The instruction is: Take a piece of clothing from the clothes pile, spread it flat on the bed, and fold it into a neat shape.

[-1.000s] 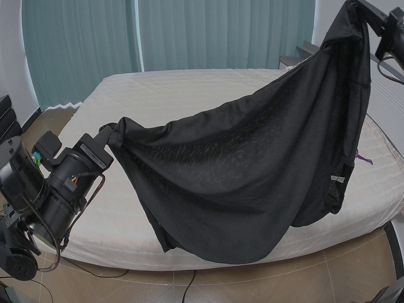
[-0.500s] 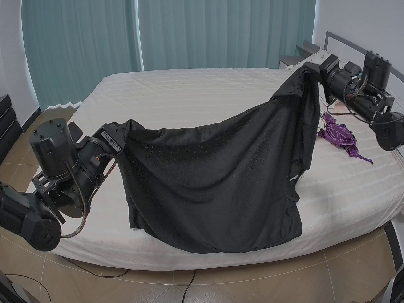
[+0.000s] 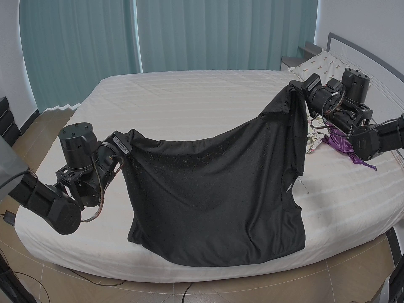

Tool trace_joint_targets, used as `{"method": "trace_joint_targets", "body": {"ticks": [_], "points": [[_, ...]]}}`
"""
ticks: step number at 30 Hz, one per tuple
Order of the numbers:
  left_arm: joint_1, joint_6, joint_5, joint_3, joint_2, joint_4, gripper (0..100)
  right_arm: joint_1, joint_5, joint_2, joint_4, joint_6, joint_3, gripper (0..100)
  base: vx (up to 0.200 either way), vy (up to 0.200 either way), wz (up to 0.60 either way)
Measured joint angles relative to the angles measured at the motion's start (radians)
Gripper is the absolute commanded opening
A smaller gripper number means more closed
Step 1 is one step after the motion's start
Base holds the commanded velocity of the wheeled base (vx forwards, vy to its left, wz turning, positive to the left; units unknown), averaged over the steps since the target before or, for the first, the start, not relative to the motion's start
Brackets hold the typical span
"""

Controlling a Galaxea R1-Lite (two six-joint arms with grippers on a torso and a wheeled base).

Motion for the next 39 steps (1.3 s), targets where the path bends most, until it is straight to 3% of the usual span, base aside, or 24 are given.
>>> {"method": "trace_joint_targets", "body": {"ticks": [13, 22, 23, 24, 30, 34, 39], "points": [[0.05, -0.008, -0.001, -0.159, 0.165, 0.09, 0, 0.0, 0.001, 0.066, -0.037, -0.011, -0.007, 0, 0.2, 0.0, 0.0], [0.062, -0.021, 0.0, -0.258, 0.308, 0.117, 0, -0.002, 0.0, 0.156, -0.049, -0.01, -0.016, 0, 0.0, 0.0, 0.0], [0.062, -0.021, 0.0, -0.271, 0.33, 0.117, 0, -0.002, 0.0, 0.169, -0.05, -0.009, -0.021, 100, 0.0, 0.0, 0.0], [0.063, -0.022, 0.0, -0.28, 0.345, 0.118, 100, -0.002, 0.0, 0.183, -0.051, -0.008, -0.026, 100, 0.0, 0.0, 0.0], [0.077, -0.041, 0.001, -0.335, 0.433, 0.119, 100, -0.003, 0.001, 0.264, -0.05, -0.011, -0.055, 100, 0.0, 0.0, 0.0], [0.091, -0.043, 0.003, -0.357, 0.48, 0.124, 100, -0.003, -0.01, 0.321, 0.006, -0.071, -0.076, 100, 0.0, 0.0, 0.0], [0.122, -0.021, 0.004, -0.369, 0.509, 0.126, 100, -0.023, -0.139, 0.39, 0.131, -0.104, -0.164, 100, 0.0, 0.0, 0.0]]}}
